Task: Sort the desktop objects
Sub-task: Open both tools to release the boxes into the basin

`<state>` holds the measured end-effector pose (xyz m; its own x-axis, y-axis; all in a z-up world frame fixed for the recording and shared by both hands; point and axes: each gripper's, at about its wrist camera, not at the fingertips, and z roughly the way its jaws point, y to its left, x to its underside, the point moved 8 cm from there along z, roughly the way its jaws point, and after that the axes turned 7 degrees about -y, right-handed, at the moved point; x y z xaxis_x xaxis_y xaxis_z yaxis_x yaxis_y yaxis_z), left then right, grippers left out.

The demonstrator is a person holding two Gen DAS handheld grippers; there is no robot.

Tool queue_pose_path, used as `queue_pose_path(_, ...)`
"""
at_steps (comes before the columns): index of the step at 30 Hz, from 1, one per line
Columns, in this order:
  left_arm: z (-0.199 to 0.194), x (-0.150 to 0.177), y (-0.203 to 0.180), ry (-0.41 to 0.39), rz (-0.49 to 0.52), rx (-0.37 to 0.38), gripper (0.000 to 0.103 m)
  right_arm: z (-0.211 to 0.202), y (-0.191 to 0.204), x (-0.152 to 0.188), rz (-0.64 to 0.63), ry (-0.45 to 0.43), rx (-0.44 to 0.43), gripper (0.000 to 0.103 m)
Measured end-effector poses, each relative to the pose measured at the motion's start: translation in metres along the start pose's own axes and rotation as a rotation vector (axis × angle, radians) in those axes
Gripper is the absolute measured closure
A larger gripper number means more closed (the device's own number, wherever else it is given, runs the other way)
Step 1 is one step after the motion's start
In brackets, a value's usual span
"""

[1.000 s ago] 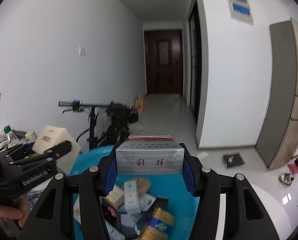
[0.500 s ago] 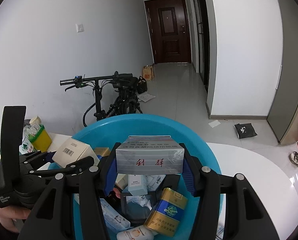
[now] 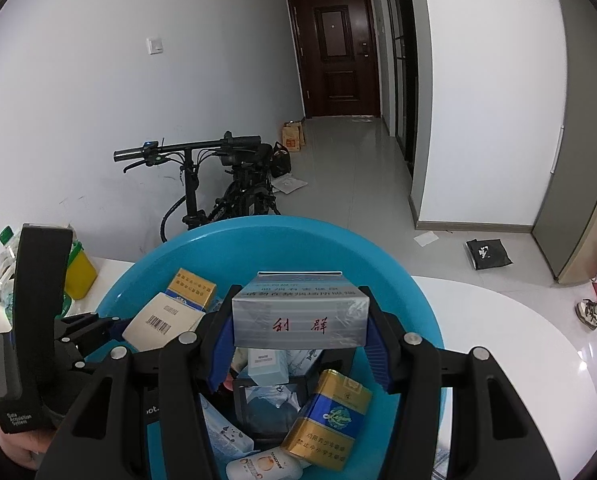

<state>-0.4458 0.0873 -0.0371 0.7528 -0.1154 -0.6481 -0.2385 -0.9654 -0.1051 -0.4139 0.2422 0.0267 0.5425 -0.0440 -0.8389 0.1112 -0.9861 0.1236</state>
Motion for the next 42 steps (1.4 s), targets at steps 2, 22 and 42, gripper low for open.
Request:
queue_pose_path(2,0.001,-0.001,0.002,-0.003,0.0,-0.003,0.039,0.001,-0.001,0.001,0.002,0.004,0.003,0.049)
queue_pose_path(22,-0.05,-0.034,0.04,-0.206,-0.109,-0.092,0.013,0.011,0.016,0.012,-0.057,0.051,-0.025,0.049)
queue_pose_path(42,-0.044,-0.032,0.041,-0.187,-0.059,-0.15,0.013,0.024,0.034,0.031,-0.126,0.117,-0.044,0.048)
